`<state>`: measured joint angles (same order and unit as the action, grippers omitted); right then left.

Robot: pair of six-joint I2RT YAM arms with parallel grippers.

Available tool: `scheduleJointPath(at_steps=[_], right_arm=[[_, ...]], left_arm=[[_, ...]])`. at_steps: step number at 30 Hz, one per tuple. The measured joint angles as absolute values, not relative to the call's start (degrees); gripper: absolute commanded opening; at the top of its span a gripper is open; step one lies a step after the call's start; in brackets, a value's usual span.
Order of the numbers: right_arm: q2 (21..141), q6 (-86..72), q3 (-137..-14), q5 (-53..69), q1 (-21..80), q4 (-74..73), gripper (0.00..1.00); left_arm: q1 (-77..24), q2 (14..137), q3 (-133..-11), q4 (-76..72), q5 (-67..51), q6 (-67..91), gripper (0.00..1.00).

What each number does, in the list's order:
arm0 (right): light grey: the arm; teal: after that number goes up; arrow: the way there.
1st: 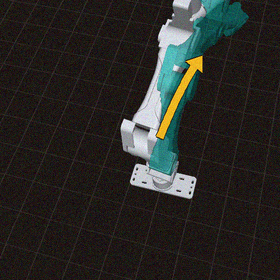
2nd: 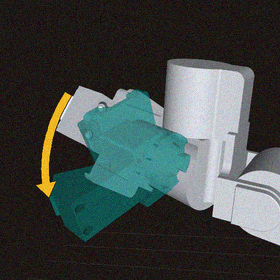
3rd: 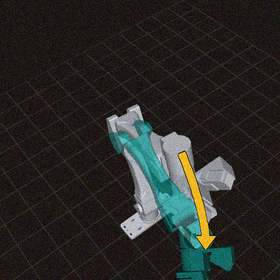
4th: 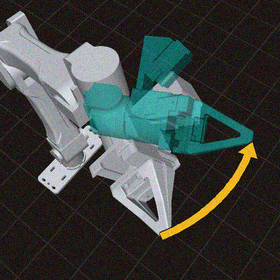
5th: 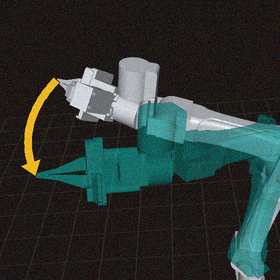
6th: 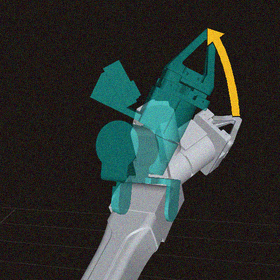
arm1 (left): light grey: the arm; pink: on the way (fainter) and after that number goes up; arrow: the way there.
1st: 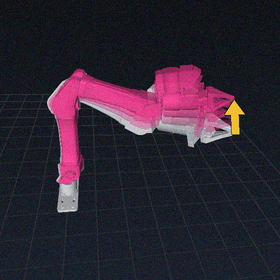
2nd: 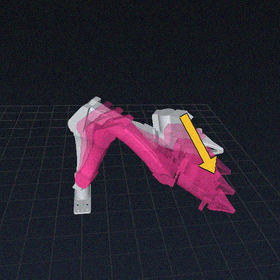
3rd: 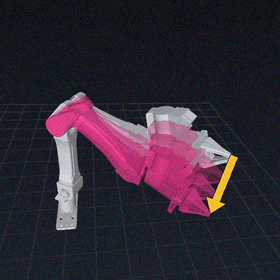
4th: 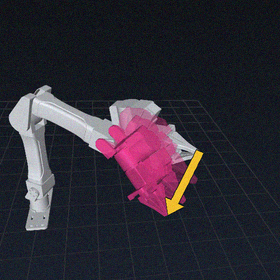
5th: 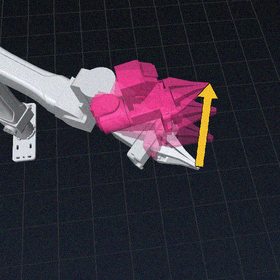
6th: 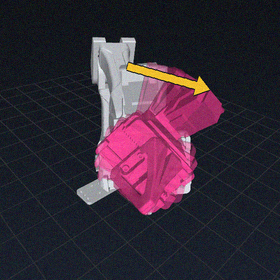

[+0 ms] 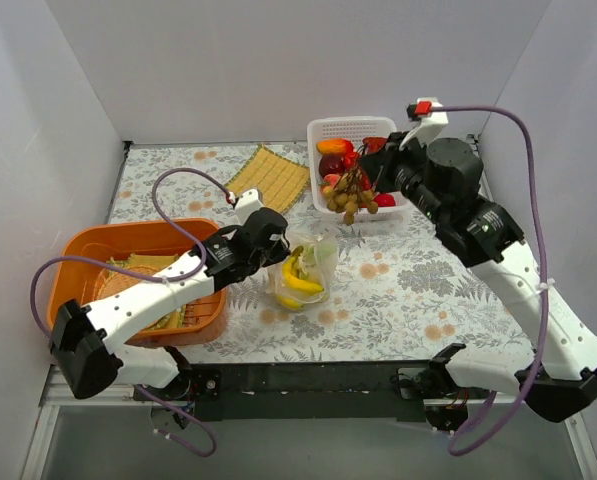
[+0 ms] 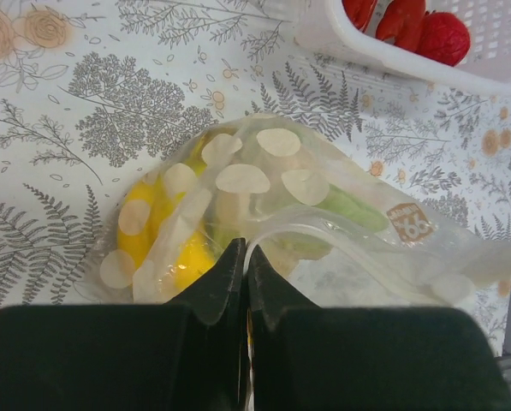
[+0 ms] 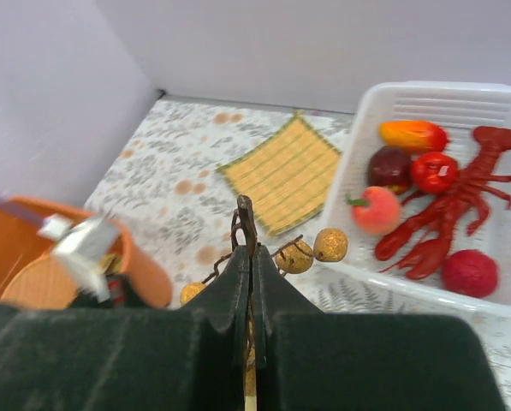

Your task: Open the zip-top bag and remove the fake food

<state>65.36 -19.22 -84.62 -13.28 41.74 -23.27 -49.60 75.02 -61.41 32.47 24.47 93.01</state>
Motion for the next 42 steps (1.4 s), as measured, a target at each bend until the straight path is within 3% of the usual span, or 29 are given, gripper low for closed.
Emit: scheduleJointPath(at_steps=[6, 13, 16, 17, 20, 22, 27, 31, 36, 42], right_arm=[[73.47, -19.29, -84.97, -4.19, 25.17, -19.84, 0.01], [92.33, -20.49, -85.91, 7.49, 12.25, -14.59, 0.01], [102.98, -20.97, -90.76, 10.55, 9.54, -14.7, 0.38], [106.76, -21.06, -93.08, 11.4, 9.04, -14.9, 0.54], [115.96, -21.1, -99.96, 13.41, 8.6, -16.34, 0.76], [118.74, -20.91, -102.04, 13.85, 8.71, -17.82, 0.78], [116.88, -19.49, -103.63, 11.4, 9.58, -23.42, 0.8], [104.95, -18.72, -98.52, 7.03, 11.33, -25.58, 0.77], [79.53, -19.86, -81.47, 6.2, 17.23, -21.54, 0.41], [60.66, -25.8, -62.89, 7.55, 35.64, -17.91, 0.27]], left_arm=[[-49.58, 68.75, -62.5, 36.58, 27.16, 92.55, 0.0], [-49.56, 68.77, -68.38, 39.48, 28.53, 89.03, 0.0], [-49.56, 70.83, -68.75, 38.94, 28.05, 88.03, 0.0], [-49.56, 71.4, -68.75, 38.76, 27.81, 87.81, 0.0], [-49.56, 73.08, -68.73, 37.56, 26.17, 87.31, 0.0], [-49.56, 73.58, -68.6, 36.62, 25.04, 87.13, 0.0], [-49.56, 73.69, -67.18, 34.22, 22.72, 86.76, 0.0], [-49.56, 74.04, -66.41, 32.91, 21.02, 86.74, 0.0], [-49.56, 74.81, -66.04, 30.96, 19.31, 86.76, 0.0], [-49.56, 75.59, -66.0, 29.06, 17.67, 86.8, 0.0]])
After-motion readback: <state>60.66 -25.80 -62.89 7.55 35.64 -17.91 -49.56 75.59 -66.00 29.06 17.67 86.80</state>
